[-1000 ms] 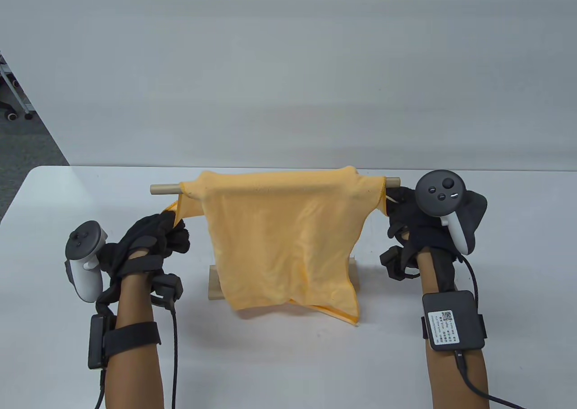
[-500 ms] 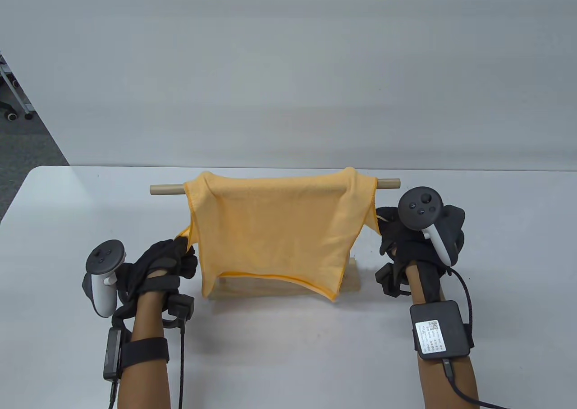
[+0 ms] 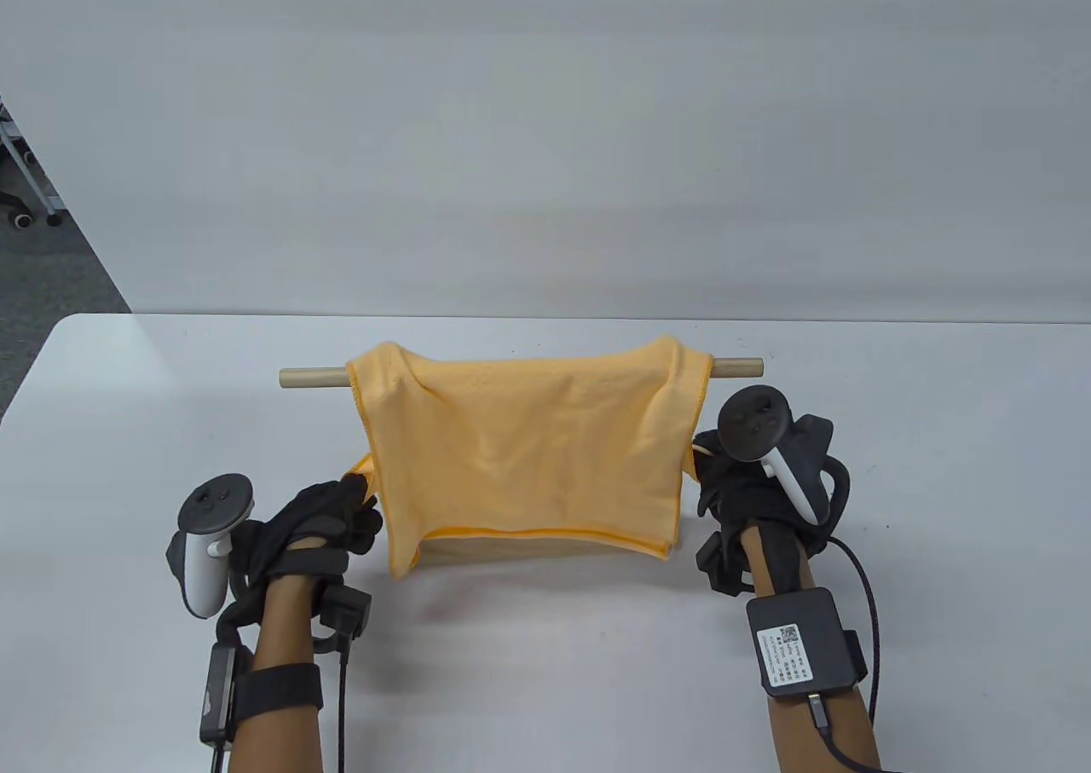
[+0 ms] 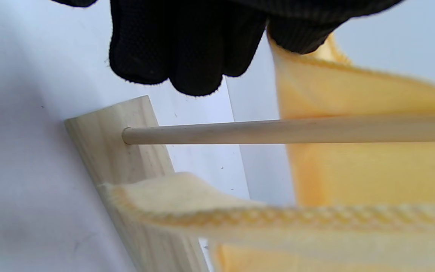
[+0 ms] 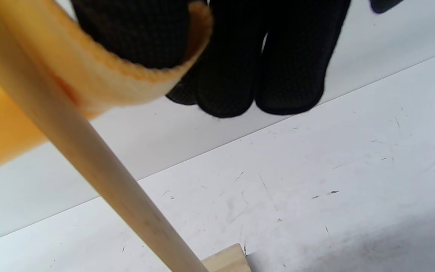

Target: Drape rectangular towel over desktop hanging rack bar

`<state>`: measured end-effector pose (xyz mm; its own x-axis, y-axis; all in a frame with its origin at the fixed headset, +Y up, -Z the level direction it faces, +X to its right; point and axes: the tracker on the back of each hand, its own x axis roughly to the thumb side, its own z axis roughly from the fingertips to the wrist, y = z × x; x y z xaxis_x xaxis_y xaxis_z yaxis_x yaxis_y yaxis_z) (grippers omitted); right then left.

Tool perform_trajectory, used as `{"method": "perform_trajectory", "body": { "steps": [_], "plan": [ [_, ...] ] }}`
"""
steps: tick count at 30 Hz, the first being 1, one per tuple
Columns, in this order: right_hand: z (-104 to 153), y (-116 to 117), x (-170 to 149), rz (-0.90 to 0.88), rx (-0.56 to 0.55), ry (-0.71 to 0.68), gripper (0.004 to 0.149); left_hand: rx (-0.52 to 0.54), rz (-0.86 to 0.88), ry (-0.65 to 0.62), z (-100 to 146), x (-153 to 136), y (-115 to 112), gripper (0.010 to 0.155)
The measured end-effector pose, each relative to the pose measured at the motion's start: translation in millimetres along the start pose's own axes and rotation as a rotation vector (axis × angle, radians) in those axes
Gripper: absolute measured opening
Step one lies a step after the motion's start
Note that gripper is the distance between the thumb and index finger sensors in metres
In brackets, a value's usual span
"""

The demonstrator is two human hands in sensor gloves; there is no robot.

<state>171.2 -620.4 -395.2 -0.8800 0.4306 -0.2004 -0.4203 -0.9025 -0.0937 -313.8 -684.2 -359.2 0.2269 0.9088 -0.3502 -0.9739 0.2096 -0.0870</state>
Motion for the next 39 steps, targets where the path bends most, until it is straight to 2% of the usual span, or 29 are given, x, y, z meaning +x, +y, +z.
{"method": "perform_trajectory", "body": {
  "steps": [1, 4, 6, 9, 10, 12, 14, 15, 17, 20, 21, 22, 23, 24, 25, 28, 30, 32, 34, 37, 39],
  "plan": [
    [0.7, -2.1, -1.1, -0.003, -0.006, -0.001, 0.053, 0.004, 0.016, -0.025, 1.2, 0.6, 1.6, 0.05],
    [5.0, -15.4, -6.4, -0.017, -0.046, -0.006, 0.057, 0.009, 0.05, -0.073, 10.6, 7.4, 12.5, 0.055],
    [8.9, -28.3, -8.8, -0.044, -0.097, -0.018, 0.056, 0.07, 0.05, -0.134, 20.7, 17.4, 19.9, 0.058],
    [21.8, -65.0, -8.1, -0.163, -0.302, -0.085, 0.051, 0.176, 0.035, -0.359, 45.4, 51.8, 29.5, 0.064],
    [29.8, -82.7, -6.4, -0.252, -0.427, -0.128, 0.049, 0.236, -0.013, -0.468, 58.7, 70.3, 31.2, 0.066],
    [43.9, -109.3, -0.4, -0.409, -0.602, -0.225, 0.048, 0.369, -0.167, -0.601, 82.3, 103.3, 29.2, 0.068],
    [56.0, -130.0, 11.1, -0.488, -0.673, -0.33, 0.049, 0.456, -0.349, -0.704, 102.3, 135.4, 21.0, 0.066],
    [59.8, -136.7, 18.9, -0.487, -0.662, -0.376, 0.05, 0.483, -0.422, -0.725, 109.0, 147.7, 16.2, 0.064],
    [63.1, -144.2, 39.6, -0.407, -0.545, -0.431, 0.052, 0.472, -0.582, -0.736, 114.5, 174.7, 1.7, 0.06],
    [57.9, -142.7, 65.6, -0.209, -0.279, -0.372, 0.054, 0.406, -0.728, -0.593, 108.5, 197.5, -18.5, 0.058],
    [57.0, -141.9, 71.0, -0.182, -0.266, -0.354, 0.05, 0.401, -0.745, -0.552, 105.7, 201.7, -23.0, 0.057],
    [57.5, -142.5, 73.3, -0.171, -0.331, -0.345, 0.046, 0.4, -0.751, -0.56, 102.8, 204.1, -24.8, 0.051],
    [56.7, -143.7, 75.7, -0.153, -0.441, -0.337, 0.041, 0.418, -0.751, -0.554, 100.8, 206.3, -26.1, 0.05],
    [56.2, -143.9, 76.9, -0.134, -0.484, -0.337, 0.036, 0.445, -0.741, -0.561, 100.9, 207.1, -25.8, 0.047],
    [55.2, -143.9, 78.7, -0.111, -0.512, -0.346, 0.035, 0.482, -0.718, -0.601, 101.3, 208.8, -24.8, 0.042],
    [54.3, -144.4, 83.3, -0.112, -0.514, -0.363, 0.034, 0.457, -0.704, -0.619, 100.6, 212.9, -21.9, 0.038],
    [52.9, -146.3, 85.5, -0.094, -0.552, -0.371, 0.034, 0.511, -0.685, -0.62, 102.3, 212.5, -19.1, 0.039],
    [52.0, -148.6, 85.1, -0.091, -0.621, -0.328, 0.034, 0.563, -0.639, -0.632, 102.3, 208.3, -14.6, 0.04],
    [49.1, -149.9, 84.4, -0.084, -0.652, -0.284, 0.034, 0.57, -0.652, -0.61, 100.1, 204.4, -11.4, 0.041],
    [42.5, -146.3, 85.0, -0.02, -0.55, -0.219, 0.034, 0.457, -0.619, -0.55, 93.7, 201.0, -10.0, 0.043],
    [45.5, -147.7, 82.2, -0.075, -0.575, -0.227, 0.036, 0.321, -0.571, -0.558, 89.5, 200.1, -9.9, 0.052]
  ]
}}
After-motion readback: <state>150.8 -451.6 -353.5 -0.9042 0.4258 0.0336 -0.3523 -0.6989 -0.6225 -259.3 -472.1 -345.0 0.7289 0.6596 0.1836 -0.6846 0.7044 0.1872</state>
